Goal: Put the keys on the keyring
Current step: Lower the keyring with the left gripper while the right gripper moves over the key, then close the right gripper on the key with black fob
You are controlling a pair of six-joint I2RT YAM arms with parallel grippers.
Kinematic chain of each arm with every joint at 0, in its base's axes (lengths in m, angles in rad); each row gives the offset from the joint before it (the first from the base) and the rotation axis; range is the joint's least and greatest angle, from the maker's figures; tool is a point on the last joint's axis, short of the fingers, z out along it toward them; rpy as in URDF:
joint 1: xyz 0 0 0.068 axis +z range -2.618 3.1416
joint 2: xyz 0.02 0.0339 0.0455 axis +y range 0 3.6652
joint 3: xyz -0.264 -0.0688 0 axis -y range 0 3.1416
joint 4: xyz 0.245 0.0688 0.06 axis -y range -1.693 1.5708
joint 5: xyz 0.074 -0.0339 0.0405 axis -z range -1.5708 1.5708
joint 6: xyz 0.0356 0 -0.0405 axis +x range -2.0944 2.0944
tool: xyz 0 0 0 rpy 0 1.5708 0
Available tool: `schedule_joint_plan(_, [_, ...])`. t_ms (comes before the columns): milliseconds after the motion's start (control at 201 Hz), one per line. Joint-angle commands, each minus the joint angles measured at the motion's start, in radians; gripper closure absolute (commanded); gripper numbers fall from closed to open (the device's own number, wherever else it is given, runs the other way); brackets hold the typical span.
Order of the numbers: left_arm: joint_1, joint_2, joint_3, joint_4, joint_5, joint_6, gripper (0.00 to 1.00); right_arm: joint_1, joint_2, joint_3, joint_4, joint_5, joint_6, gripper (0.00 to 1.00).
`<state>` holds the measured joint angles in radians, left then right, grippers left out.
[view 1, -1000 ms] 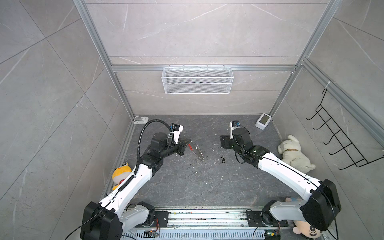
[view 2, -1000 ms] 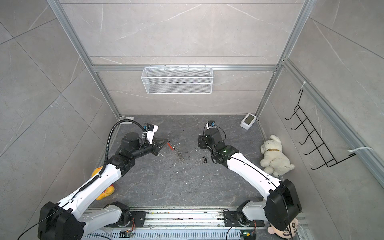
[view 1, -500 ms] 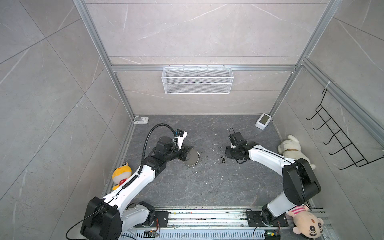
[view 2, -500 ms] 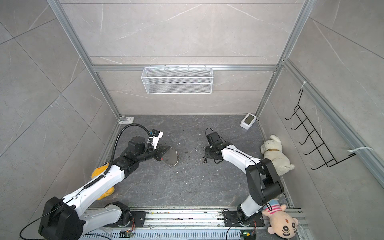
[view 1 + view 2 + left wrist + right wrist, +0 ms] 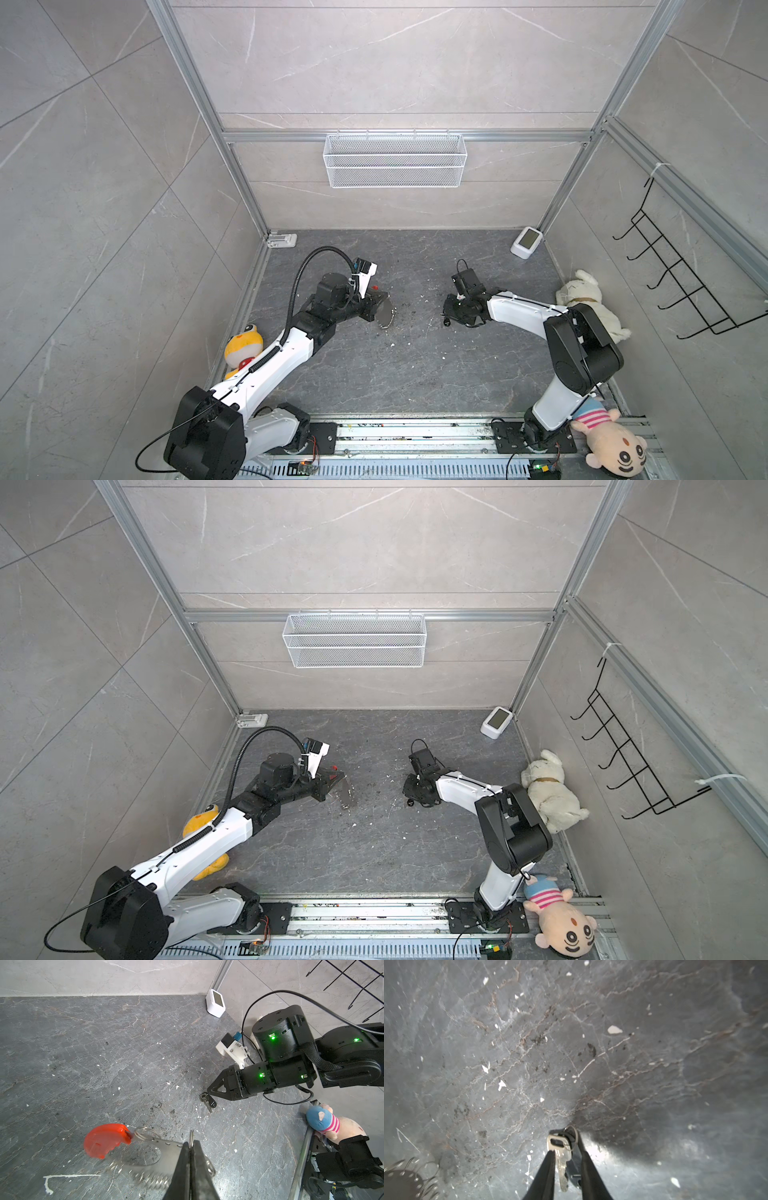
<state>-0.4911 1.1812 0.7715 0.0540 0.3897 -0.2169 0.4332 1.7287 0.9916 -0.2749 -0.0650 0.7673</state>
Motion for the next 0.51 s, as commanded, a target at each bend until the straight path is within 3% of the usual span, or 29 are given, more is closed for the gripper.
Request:
schedule_joint_plan(0, [-0.002,-0.016,0.016,0.062,0.007,-0.012,1.00,0.001,0.018,-0.013,0.021,0.009,0.029,0.78])
schedule_joint_plan(503, [-0.004,-0.008,0.029,0.041,0.037,-0.013,1.00,-0.005,0.062,-0.023,0.067,0.017,0.040,0.83])
